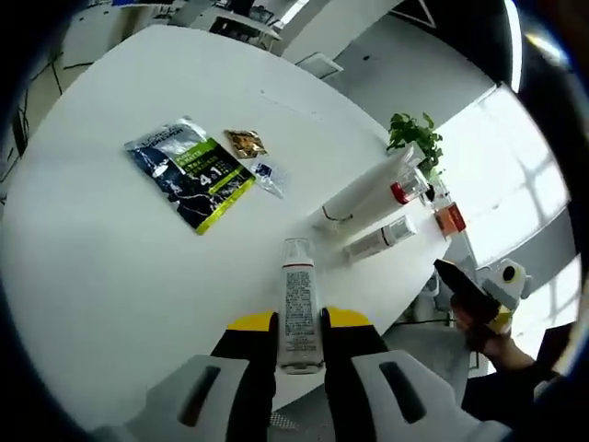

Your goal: Arrange the skincare products in the storage area until every visible bottle or jar stands upright without overlapping.

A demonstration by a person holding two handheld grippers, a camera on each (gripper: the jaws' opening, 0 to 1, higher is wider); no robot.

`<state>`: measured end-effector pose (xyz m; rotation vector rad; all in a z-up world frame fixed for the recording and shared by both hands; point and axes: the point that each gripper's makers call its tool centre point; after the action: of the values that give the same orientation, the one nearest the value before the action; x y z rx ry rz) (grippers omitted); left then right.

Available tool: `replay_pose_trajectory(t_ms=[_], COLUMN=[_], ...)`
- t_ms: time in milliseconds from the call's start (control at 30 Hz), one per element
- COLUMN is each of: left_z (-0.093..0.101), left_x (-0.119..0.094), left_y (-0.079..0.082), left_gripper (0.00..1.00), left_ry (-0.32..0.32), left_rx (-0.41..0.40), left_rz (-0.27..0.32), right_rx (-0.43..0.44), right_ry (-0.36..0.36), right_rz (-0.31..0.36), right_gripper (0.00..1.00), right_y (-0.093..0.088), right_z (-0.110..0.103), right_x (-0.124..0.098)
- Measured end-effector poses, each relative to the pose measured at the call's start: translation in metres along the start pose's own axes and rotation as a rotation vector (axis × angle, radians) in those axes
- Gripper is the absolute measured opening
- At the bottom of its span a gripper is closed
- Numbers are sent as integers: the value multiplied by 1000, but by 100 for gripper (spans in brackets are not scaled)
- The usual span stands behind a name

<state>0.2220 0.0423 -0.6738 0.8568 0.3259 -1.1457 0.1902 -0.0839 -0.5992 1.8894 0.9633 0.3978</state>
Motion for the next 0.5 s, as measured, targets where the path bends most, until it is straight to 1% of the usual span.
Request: replay_pose_trajectory(t_ms=[33,67,100,133,167,200,233,267,300,333,433,467,500], left_z=[10,17,26,30,40,47,54,64,72,81,102,110,114], left_x=[-4,-6,-10,-12,-16,-19,-23,-28,-32,-37,-48,-52,-54], left_y=[2,2,1,1,1,0,0,2,3,5,7,9,9], left_gripper=[14,14,14,13,13,13,13,13,13,13,13,13,13], left_ry=[-39,-68,-107,-123,-162,-180,-209,-256,-289,-336,-425,-462,-488], left_rx=[8,5,-2,0,5,4,0,0,0,-2,0,-11,-20], left_rz=[29,47,66,74,94,107,124,145,160,179,216,235,242], right_rx=[30,58,85,96,141,180,222,272,313,342,373,388,423], right_ry=[16,30,43,51,65,77,97,120,139,153,180,191,215], right_rz=[18,28,37,53,65,74,104,138,155,167,179,181,185], right_gripper=[61,60,60,60,60,60,61,61,60,59,58,58,58], right_y=[0,0,-1,-1,-2,-3,1,5,7,9,10,11,12], right_z=[-4,-6,-9,-10,-12,-13,-16,-20,-24,-25,-31,-33,-39], right_x=[4,7,10,12,15,16,17,17,16,17,18,19,20])
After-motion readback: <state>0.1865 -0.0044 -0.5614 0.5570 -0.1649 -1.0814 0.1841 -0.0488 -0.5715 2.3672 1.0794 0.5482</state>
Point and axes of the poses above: the point that each gripper's makers call its tool centre point, and the gripper's own axes: x roughly forward along the fingers, z roughly to its right, y roughly out of its top, and after that the axes turned 4 degrees about -x, right-handed
